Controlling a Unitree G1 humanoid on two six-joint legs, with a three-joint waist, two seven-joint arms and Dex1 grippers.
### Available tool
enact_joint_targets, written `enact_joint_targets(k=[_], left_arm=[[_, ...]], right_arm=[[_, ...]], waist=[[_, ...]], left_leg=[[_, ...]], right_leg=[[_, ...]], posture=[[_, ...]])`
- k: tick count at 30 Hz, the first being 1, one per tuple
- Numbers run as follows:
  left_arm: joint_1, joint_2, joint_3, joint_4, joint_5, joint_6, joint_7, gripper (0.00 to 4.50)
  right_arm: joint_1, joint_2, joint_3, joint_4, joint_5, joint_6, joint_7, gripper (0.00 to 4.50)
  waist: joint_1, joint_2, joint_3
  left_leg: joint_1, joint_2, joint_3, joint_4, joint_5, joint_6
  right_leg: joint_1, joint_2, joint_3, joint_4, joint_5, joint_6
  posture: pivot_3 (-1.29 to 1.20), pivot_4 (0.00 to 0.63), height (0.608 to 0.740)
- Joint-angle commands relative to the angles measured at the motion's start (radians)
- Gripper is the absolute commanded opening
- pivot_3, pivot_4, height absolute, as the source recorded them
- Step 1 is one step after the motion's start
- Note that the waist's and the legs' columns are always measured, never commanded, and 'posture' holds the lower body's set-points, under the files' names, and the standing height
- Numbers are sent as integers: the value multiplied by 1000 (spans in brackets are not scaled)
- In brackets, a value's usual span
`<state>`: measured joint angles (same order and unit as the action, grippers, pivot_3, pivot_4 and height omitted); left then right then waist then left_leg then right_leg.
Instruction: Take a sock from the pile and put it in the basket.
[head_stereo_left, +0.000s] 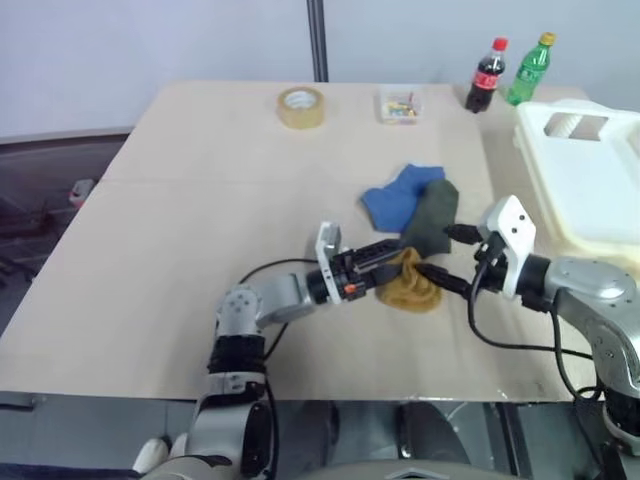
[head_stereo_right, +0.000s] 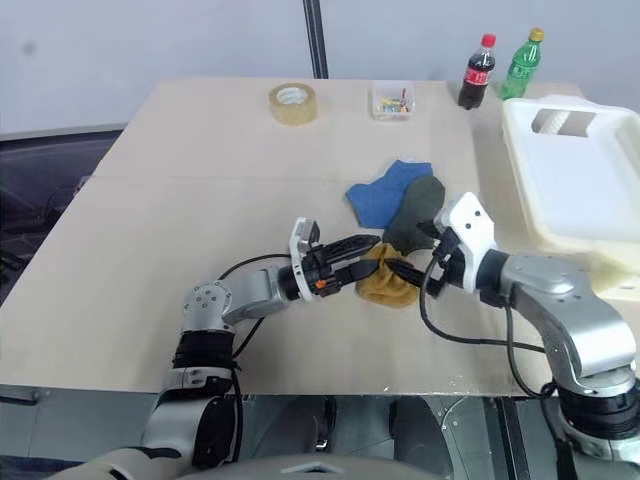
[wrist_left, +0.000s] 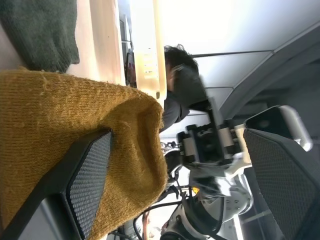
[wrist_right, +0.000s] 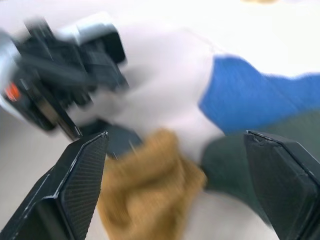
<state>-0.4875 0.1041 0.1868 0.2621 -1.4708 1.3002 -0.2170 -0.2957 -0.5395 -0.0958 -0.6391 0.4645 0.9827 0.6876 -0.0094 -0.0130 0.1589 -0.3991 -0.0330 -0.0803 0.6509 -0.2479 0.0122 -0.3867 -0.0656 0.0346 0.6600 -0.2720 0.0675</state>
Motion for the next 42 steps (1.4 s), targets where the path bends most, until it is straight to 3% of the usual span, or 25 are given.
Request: enact_joint_targets(k=[1,8,18,21,26,27,28,31,35,42], left_arm=[[-8,-7,-4,2,23,11,-27,4456],[-7,-19,1,-2,49,15,-44,4456],[2,-36,8,-5,78,12,-61,4456],[2,-41,9,-6,85,11,-64,4500],[4,-47,14,-10,101,11,-71,4500],[5,-47,14,-10,102,11,-71,4500],[6,-46,14,-11,105,11,-73,4500],[10,-45,16,-16,112,12,-77,4500],[20,-28,13,-53,127,13,-92,4500],[95,164,-245,-331,483,-264,-392,4500]], right_arm=[[-44,48,-2,-39,42,33,-80,4500],[27,8,121,65,-64,74,-201,4500],[119,45,68,92,55,225,-202,4500],[101,98,30,91,126,287,-203,3748],[75,149,11,113,179,333,-205,1773],[74,151,18,117,180,333,-205,1192],[73,152,26,124,181,333,-206,1072],[66,168,35,144,187,335,-216,13],[49,190,15,162,202,341,-227,3],[38,152,-35,152,231,363,-224,3]], waist=[[0,0,0],[2,0,0],[0,0,0],[-1,0,0],[-2,0,0],[-3,0,0],[-2,0,0],[-4,0,0],[-6,0,0],[-5,1,1]], left_leg=[[0,0,0,0,0,0],[0,0,0,0,0,0],[0,0,0,0,0,0],[0,0,0,0,-1,1],[0,0,0,0,-2,3],[0,0,0,0,-2,3],[0,0,0,0,-2,3],[0,0,0,0,-2,3],[1,0,0,0,-2,3],[1,0,1,-1,0,0]], right_leg=[[0,0,0,0,0,0],[0,0,0,0,0,0],[0,0,-1,0,0,0],[0,0,-1,0,0,0],[0,0,0,0,0,0],[0,0,0,0,0,0],[0,0,0,0,0,0],[0,0,-1,0,0,0],[0,1,0,1,0,0],[0,1,1,0,0,0]], posture=[[0,150,738],[0,150,738],[0,150,738],[0,150,738],[0,150,738],[0,150,738],[0,150,738],[0,150,738],[0,150,738],[0,150,738]])
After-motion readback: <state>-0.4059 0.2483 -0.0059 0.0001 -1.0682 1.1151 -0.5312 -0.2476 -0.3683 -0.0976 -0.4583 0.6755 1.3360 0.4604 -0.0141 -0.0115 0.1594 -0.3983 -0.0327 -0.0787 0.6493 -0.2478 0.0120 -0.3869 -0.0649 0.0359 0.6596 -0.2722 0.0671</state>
